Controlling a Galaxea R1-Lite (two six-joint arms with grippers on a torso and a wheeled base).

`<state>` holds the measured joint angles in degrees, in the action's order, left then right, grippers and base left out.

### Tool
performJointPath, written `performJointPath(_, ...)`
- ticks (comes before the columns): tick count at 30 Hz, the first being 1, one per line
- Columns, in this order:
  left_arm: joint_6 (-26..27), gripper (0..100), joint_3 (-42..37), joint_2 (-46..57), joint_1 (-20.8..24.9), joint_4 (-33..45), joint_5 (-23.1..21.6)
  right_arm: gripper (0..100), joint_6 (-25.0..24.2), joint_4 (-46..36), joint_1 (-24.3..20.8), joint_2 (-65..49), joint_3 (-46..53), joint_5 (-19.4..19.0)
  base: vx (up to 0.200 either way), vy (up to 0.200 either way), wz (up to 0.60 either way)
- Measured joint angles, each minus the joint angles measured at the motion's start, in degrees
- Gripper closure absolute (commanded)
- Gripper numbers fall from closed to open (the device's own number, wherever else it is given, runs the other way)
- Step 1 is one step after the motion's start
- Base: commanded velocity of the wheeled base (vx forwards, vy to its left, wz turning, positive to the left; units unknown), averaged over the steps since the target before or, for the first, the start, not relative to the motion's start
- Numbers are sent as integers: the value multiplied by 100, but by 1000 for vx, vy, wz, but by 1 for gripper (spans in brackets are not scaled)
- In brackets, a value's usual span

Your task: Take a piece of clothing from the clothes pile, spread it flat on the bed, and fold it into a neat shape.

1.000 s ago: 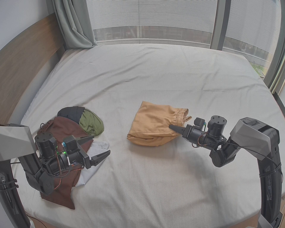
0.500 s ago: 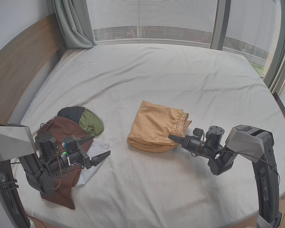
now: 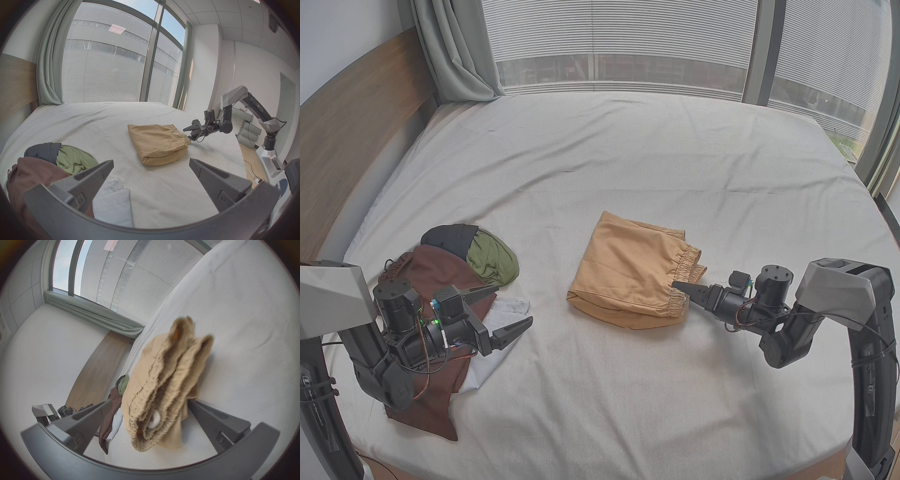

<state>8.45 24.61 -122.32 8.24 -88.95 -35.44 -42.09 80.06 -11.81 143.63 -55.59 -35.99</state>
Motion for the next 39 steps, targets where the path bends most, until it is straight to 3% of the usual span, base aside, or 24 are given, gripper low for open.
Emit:
performJointPath(8,0,0,7,20,29,-2,0,0,46,-13,250,-725,488,0,0,0,0)
performJointPath(15,0,0,18,33,38,-2,2,0,44,-84,-4,-1117,507,-2,0,0,0)
performJointPath(27,-2,0,27,40,38,-2,2,0,44,-121,-328,-802,18,7,0,0,0)
performJointPath(39,6,0,11,38,38,-2,2,0,41,-185,-338,-295,-350,30,0,0,0)
